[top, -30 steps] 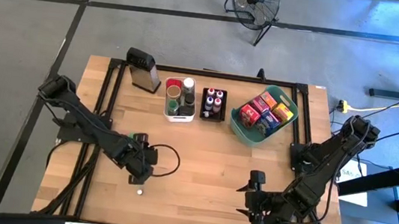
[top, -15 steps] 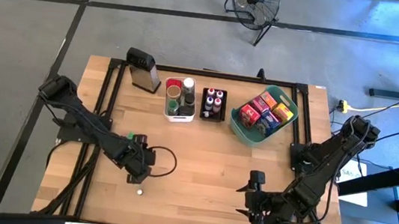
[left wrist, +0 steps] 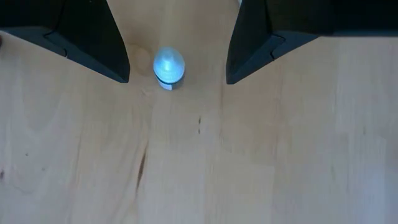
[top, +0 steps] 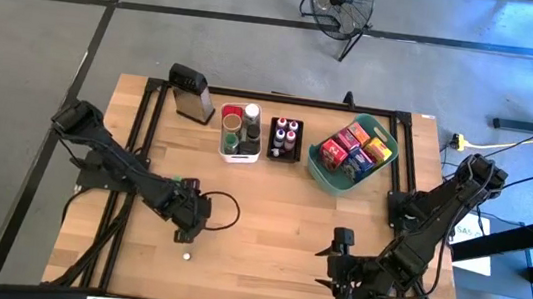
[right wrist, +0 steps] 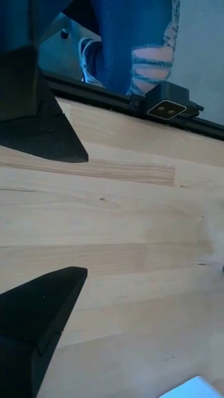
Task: Pick & Place Kitchen Items
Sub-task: Put the small blue food coloring bottle into the black bin
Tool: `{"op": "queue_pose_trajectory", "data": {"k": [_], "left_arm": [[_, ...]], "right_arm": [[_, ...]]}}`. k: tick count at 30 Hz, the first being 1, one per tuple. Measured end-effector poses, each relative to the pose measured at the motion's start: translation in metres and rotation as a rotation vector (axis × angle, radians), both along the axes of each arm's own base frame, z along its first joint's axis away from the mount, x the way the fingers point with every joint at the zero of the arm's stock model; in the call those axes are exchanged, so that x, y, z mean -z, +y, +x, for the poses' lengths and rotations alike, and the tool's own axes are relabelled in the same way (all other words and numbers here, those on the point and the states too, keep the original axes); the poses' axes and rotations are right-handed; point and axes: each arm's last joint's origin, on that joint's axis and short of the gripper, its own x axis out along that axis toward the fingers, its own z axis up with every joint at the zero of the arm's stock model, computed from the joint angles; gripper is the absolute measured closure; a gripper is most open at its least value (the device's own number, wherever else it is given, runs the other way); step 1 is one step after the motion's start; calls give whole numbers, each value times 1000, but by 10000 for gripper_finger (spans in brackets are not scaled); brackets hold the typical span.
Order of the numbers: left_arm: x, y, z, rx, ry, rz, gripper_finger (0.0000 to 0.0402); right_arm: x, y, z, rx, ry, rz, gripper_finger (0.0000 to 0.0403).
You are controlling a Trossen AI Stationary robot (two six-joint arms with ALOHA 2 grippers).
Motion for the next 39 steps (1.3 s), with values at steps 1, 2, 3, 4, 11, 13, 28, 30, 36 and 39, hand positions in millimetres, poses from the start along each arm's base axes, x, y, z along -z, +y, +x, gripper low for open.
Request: {"op": "queue_pose_trajectory", "data": {"k": [1,2,3,4,11,13,28,30,36,39], "left_arm": [[0,1,1,-5,1,-4,139],[0,2,1,-6,5,-9,139],[0,3,2,-5,10,-17,139],[0,4,2,-6,13,-23,139],[0,5,3,23,32,-44,139],[0,5,3,41,34,-38,139],[18,4,7,120,111,20,139],[21,3,8,120,123,25,139],[27,3,9,139,148,25,139],[28,3,10,146,152,28,139]], "right_arm": [[0,0,0,0,0,0,112],[0,0,0,0,0,0,112],[0,0,0,0,0,0,112],[0,0,0,0,0,-1,112],[0,0,0,0,3,-4,112],[0,0,0,0,3,-4,112],[0,0,0,15,4,16,111],[0,0,0,15,4,16,111],[0,0,0,15,6,13,111],[0,0,0,15,6,13,111]]}}
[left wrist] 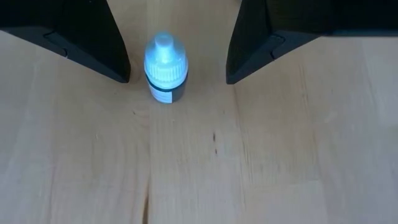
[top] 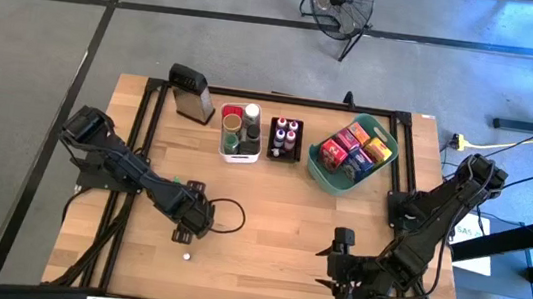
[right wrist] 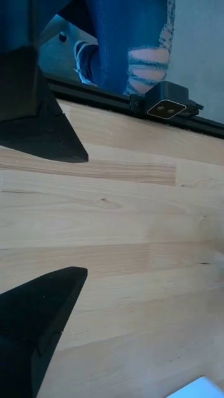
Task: Pick & Place Kitchen Items
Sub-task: Put the small blue food coloring bottle into the black bin
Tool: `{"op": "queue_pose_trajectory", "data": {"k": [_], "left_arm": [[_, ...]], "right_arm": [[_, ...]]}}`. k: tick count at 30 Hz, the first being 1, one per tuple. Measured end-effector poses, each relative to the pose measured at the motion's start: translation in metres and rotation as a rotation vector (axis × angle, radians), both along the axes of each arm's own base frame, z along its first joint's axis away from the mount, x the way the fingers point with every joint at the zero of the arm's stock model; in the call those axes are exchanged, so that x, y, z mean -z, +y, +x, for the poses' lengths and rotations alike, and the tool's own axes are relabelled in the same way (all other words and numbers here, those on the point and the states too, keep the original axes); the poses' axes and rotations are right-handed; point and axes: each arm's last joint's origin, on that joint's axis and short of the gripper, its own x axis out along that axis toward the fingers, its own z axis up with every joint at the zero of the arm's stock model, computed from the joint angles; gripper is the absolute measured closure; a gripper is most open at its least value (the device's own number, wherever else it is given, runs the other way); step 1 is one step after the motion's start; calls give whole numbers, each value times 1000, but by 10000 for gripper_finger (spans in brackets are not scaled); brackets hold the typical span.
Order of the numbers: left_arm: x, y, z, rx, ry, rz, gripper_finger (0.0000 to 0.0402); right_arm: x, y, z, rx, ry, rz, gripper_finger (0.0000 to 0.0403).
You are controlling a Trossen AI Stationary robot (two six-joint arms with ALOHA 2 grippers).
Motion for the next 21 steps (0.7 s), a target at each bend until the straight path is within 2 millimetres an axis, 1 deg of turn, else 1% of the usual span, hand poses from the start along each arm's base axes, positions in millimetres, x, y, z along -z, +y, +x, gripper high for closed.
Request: {"op": "queue_pose_trajectory", "data": {"k": [5,8,12,21], "left_arm": [[0,0,0,14,-2,1,140],[0,0,1,11,-3,-1,152],[0,-1,1,23,-8,-6,181],[0,0,4,82,-37,50,265]], "right_arm": [[0,0,0,0,0,0,111],[0,0,0,0,0,0,111],[1,1,1,2,1,-3,111],[16,6,5,4,33,-42,111]]}}
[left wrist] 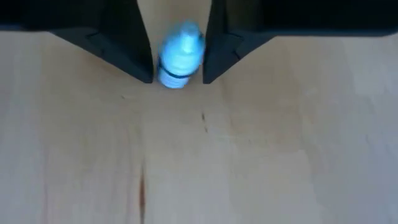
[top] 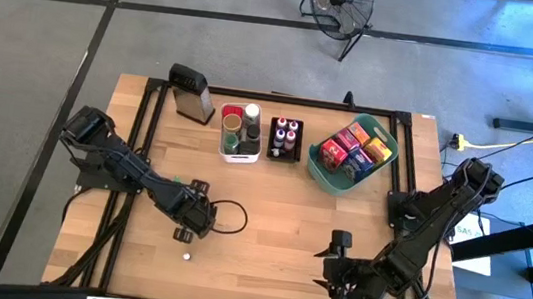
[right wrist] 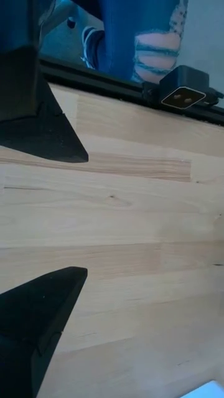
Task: Pick & Place Kitchen Items
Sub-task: Put the small blue food coloring bottle into the black bin
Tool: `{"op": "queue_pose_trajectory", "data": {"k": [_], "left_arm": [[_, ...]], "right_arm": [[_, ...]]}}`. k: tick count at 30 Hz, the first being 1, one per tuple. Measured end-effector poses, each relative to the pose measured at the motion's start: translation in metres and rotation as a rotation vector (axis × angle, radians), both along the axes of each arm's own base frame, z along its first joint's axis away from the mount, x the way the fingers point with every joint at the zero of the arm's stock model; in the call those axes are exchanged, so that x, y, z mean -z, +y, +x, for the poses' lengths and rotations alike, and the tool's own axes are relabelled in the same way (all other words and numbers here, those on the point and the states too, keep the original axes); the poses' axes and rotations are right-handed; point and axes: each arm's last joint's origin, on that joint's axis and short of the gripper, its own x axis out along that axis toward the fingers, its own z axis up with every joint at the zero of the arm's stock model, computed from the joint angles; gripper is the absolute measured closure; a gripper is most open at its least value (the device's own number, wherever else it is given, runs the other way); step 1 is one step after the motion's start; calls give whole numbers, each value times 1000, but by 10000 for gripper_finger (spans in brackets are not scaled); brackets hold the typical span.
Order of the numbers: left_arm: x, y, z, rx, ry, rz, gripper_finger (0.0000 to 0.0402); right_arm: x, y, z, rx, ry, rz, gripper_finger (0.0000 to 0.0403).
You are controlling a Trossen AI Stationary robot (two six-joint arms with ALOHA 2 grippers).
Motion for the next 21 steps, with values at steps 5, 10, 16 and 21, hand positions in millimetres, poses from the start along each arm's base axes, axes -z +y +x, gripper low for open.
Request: {"op": "queue_pose_trajectory", "data": {"k": [5,10,16,21], "left_arm": [[0,4,2,3,15,-21,306],[-1,10,6,-25,19,-42,334],[-21,19,26,-1,-18,-41,334],[-52,35,48,62,-51,3,334]], "right_arm": [[3,1,1,-1,7,-5,112],[3,1,1,-1,5,-3,112],[2,2,2,-4,-5,7,112],[-3,5,1,-28,-33,25,112]]}}
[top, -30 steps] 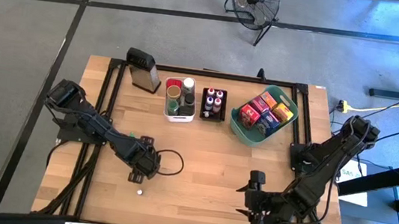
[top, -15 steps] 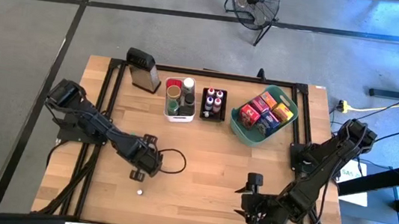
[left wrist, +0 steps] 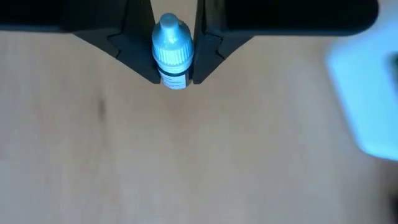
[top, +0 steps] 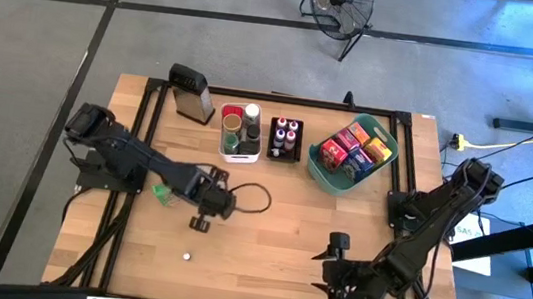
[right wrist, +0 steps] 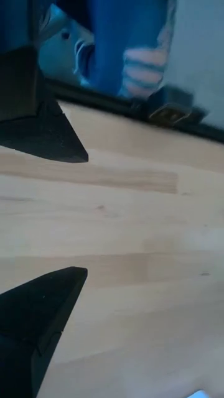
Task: Pick & Place Kitchen Items
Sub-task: Put the small blue food coloring bottle into the black bin
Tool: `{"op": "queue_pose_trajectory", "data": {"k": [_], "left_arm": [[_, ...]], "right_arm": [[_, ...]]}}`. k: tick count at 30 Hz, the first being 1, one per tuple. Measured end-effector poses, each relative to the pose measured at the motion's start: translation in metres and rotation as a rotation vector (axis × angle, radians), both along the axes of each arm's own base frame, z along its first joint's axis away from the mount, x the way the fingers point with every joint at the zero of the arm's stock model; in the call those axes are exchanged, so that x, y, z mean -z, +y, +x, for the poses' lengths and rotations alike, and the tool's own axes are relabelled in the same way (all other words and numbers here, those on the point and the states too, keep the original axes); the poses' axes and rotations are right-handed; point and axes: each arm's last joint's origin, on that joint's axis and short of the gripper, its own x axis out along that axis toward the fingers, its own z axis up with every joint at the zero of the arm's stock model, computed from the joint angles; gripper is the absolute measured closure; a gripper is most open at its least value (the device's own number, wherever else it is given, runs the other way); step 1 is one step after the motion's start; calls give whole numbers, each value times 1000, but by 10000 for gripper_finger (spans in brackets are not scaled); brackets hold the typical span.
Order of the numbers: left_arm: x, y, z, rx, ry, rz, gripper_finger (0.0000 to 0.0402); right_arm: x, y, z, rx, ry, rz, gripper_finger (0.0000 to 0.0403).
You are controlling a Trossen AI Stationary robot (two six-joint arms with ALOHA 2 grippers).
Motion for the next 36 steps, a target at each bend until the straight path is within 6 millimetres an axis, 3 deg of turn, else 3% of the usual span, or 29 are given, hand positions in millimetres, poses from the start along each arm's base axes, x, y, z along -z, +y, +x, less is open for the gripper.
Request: {"op": "queue_pose_trajectory", "data": {"k": [5,9,13,18,27,32,36], "left_arm": [[-34,35,23,53,-57,58,334],[-64,79,40,36,-157,47,334],[-79,124,57,-24,-224,10,334],[-72,156,94,6,-224,-16,334],[-60,176,158,141,-133,-34,334],[-36,198,167,110,-39,-66,334],[-35,213,167,75,-72,-74,334]], "right_arm": [[-18,7,-13,-40,-71,6,112],[-44,24,-34,-82,-221,-104,112],[-61,37,-57,-120,-368,-253,112],[-68,39,-69,-120,-463,-411,112],[-63,25,-67,-104,-407,-521,112],[-59,17,-67,-81,-372,-547,112],[-57,13,-69,-69,-352,-562,112]]}}
